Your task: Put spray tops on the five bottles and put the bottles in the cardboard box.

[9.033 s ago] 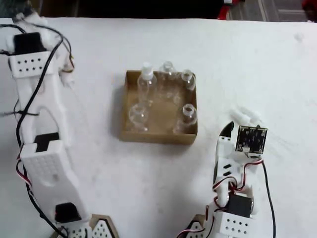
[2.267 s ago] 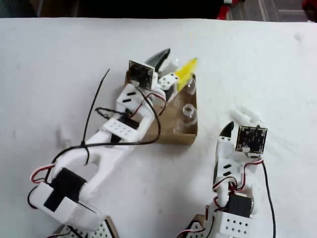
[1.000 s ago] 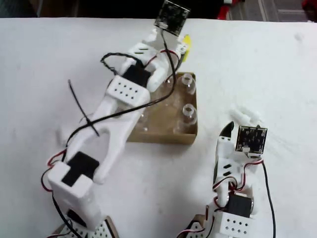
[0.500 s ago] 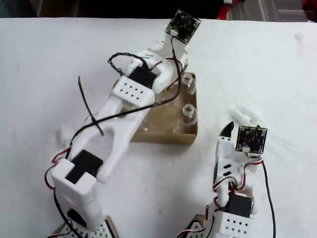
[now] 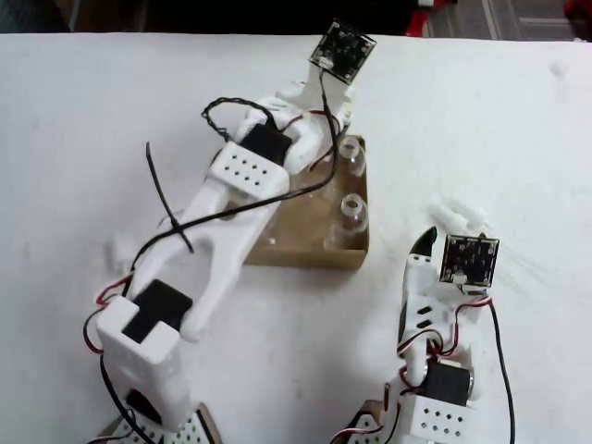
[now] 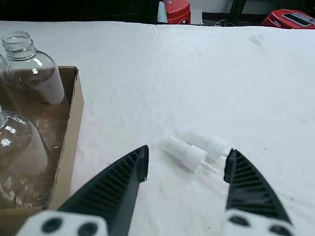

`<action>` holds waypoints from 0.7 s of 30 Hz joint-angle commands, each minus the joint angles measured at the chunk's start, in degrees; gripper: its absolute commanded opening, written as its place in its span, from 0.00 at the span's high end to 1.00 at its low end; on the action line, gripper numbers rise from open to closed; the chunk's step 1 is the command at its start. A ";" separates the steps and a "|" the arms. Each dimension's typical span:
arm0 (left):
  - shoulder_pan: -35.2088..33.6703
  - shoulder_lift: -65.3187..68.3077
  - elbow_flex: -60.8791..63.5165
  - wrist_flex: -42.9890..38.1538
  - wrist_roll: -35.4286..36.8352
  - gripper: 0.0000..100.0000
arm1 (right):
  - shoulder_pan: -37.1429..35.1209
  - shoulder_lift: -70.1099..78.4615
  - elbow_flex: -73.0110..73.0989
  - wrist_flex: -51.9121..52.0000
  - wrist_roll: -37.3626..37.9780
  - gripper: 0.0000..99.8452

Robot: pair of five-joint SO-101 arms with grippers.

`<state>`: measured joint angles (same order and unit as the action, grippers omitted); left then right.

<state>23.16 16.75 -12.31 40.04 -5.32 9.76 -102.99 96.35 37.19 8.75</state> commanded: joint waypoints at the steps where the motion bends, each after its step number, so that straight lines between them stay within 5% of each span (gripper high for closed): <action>1: -0.04 -1.36 -4.57 2.29 -0.44 0.98 | -0.04 -0.04 0.53 -0.84 0.62 0.77; 21: -0.04 -2.95 -9.76 11.87 -0.09 0.98 | -0.04 -0.04 0.53 -0.92 0.62 0.77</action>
<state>23.16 16.66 -18.99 51.21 -5.32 9.76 -102.99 96.35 37.19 8.75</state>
